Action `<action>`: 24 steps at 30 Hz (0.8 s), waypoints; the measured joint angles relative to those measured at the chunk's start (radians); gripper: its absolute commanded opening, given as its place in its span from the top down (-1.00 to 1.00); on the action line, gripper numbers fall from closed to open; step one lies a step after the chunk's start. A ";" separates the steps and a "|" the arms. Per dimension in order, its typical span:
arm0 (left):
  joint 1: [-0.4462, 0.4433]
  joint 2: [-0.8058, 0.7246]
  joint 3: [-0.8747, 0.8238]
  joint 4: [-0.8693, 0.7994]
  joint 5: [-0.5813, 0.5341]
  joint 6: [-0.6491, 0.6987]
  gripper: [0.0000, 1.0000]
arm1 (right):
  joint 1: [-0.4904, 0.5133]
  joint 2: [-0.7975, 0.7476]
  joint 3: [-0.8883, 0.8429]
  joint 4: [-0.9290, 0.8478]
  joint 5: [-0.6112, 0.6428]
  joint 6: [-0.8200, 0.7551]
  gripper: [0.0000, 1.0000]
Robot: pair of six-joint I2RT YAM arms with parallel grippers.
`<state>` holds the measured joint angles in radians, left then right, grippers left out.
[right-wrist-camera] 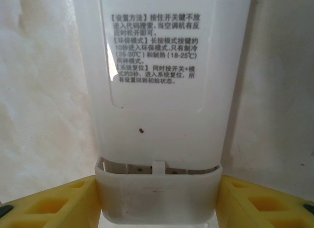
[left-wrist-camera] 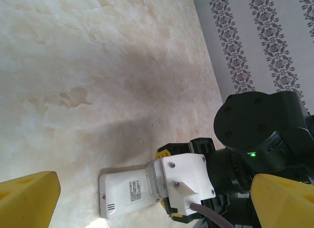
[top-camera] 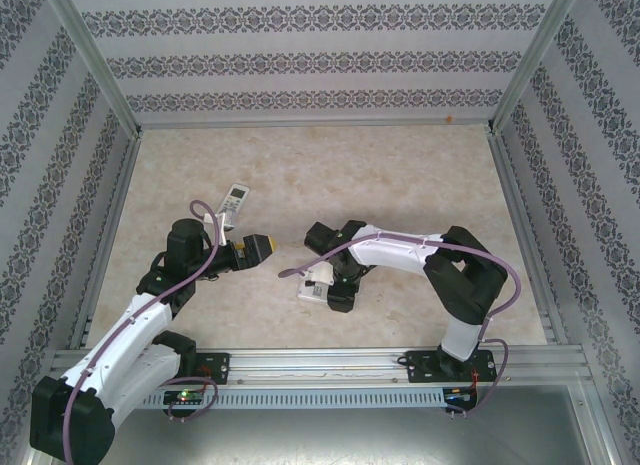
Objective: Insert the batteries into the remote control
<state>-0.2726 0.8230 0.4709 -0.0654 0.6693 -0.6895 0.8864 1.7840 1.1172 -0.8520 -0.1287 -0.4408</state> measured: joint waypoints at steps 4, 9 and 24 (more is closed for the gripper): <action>0.000 0.001 -0.002 0.000 0.000 0.000 -1.00 | 0.000 0.007 0.003 0.000 -0.011 0.011 -0.36; 0.000 0.001 -0.006 0.003 0.000 0.000 -1.00 | 0.000 0.012 0.010 0.000 -0.019 0.020 -0.41; -0.058 0.077 -0.023 0.006 -0.020 0.009 -0.74 | -0.069 -0.418 -0.179 0.297 -0.016 0.558 -0.31</action>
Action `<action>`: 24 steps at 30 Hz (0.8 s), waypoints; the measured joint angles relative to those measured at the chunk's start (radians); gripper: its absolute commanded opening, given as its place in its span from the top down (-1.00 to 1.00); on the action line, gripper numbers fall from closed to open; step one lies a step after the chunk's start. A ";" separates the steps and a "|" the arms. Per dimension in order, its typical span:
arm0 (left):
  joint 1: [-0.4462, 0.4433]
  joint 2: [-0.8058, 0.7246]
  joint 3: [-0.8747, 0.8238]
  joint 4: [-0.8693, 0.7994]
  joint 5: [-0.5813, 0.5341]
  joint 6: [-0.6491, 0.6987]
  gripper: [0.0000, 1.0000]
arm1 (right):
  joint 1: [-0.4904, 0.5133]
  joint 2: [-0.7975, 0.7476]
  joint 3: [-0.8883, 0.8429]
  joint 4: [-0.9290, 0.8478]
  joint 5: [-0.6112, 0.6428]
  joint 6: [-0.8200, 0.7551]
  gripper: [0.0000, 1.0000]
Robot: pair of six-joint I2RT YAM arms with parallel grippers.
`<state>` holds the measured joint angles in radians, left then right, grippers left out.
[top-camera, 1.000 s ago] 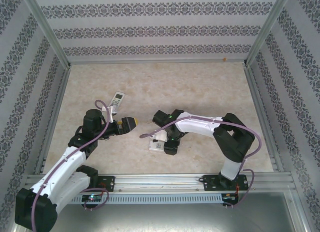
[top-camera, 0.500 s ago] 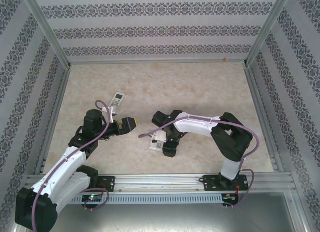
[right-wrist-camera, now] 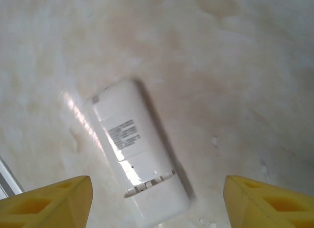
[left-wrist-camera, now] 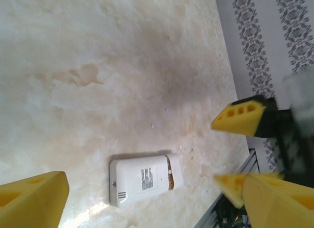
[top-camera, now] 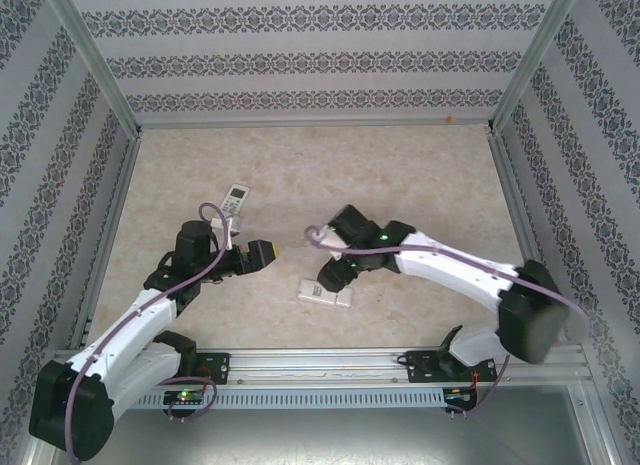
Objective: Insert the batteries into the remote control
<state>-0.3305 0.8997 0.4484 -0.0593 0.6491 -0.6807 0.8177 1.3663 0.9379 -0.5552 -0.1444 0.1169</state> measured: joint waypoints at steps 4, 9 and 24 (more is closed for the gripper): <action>-0.119 0.092 0.061 -0.064 -0.063 0.040 -0.65 | -0.017 -0.150 -0.214 0.104 0.038 0.371 -0.17; -0.230 0.282 0.167 -0.142 -0.135 0.092 -0.55 | -0.014 -0.188 -0.339 0.131 0.027 0.627 -0.08; -0.292 0.477 0.195 -0.166 -0.188 0.116 -0.29 | 0.072 -0.020 -0.313 0.170 0.013 0.723 0.14</action>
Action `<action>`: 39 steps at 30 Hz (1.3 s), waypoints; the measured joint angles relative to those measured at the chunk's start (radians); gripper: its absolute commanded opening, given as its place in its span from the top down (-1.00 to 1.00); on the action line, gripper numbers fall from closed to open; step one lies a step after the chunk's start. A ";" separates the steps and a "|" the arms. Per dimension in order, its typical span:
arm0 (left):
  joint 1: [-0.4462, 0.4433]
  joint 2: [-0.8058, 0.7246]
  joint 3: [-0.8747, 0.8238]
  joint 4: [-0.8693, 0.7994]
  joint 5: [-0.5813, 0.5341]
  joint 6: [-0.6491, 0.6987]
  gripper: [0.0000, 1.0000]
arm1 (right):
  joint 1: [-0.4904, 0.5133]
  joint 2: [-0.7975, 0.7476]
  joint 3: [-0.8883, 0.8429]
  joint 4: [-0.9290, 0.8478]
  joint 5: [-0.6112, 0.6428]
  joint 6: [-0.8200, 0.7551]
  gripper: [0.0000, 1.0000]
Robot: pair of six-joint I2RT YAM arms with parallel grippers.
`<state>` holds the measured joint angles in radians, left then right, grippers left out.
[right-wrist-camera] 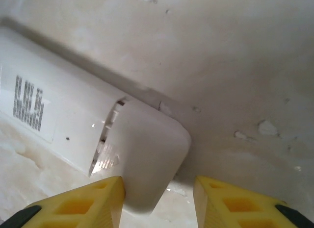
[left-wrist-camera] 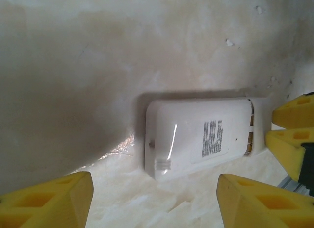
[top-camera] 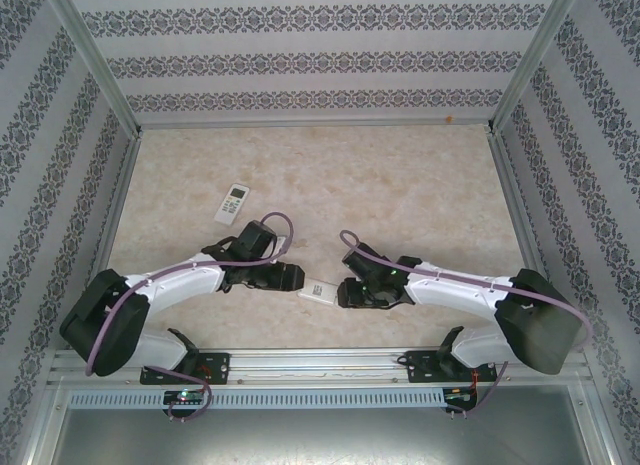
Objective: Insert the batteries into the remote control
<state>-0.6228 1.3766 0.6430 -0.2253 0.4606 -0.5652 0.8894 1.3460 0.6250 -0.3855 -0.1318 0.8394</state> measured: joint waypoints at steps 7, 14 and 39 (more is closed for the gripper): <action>-0.059 0.048 -0.049 0.106 0.001 -0.095 -0.19 | 0.081 0.024 0.007 -0.014 0.050 0.055 0.19; -0.072 0.066 -0.047 0.116 -0.018 -0.121 -0.19 | 0.090 0.084 0.074 -0.060 0.065 0.083 0.23; -0.087 0.154 -0.020 0.275 0.000 -0.060 -0.01 | 0.090 0.000 -0.012 0.027 0.138 0.232 0.38</action>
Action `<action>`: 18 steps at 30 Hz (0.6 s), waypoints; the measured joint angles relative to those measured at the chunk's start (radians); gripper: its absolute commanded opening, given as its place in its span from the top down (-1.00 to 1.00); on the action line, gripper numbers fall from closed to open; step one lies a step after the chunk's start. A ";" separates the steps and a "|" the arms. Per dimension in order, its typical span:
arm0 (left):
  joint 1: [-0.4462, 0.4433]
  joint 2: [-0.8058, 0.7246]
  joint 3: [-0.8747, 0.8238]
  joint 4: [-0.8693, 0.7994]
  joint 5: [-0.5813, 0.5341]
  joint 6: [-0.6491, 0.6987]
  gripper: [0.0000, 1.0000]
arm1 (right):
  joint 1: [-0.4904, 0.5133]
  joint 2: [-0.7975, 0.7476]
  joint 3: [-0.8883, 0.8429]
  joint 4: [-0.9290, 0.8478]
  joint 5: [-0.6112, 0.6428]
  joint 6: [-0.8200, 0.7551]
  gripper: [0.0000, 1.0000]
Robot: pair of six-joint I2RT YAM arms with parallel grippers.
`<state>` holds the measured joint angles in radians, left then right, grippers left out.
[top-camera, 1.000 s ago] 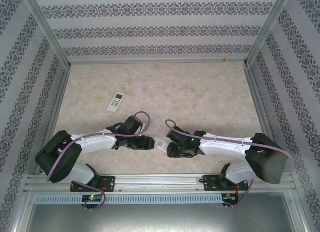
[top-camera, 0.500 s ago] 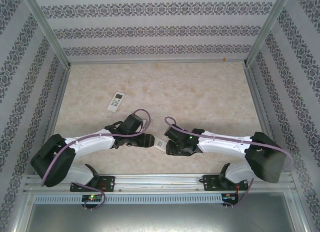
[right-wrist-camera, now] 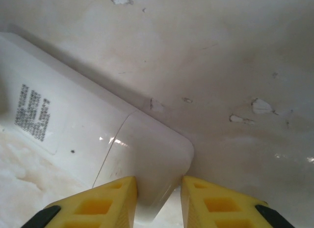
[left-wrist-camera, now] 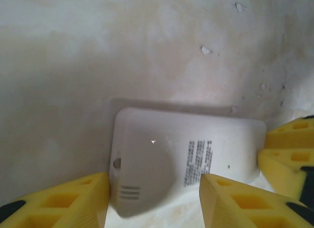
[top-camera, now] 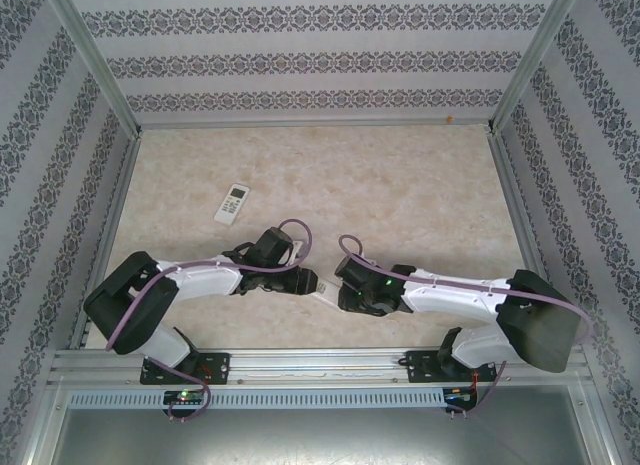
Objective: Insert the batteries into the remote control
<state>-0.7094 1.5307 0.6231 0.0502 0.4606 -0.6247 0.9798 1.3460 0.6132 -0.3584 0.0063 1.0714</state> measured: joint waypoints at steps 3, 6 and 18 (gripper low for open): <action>0.003 -0.006 -0.025 0.045 0.000 -0.037 -0.25 | 0.000 -0.005 0.001 -0.006 0.006 -0.003 0.28; 0.002 -0.065 -0.033 0.039 -0.030 -0.060 -0.63 | 0.005 -0.041 0.001 -0.011 0.048 -0.047 -0.07; 0.244 -0.676 -0.085 -0.169 -0.227 -0.185 -0.82 | 0.005 0.036 0.203 -0.057 0.096 -0.711 -0.83</action>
<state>-0.4656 0.8551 0.5381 -0.1188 0.2333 -0.8097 0.9852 1.3823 0.8162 -0.4156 0.1024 0.3599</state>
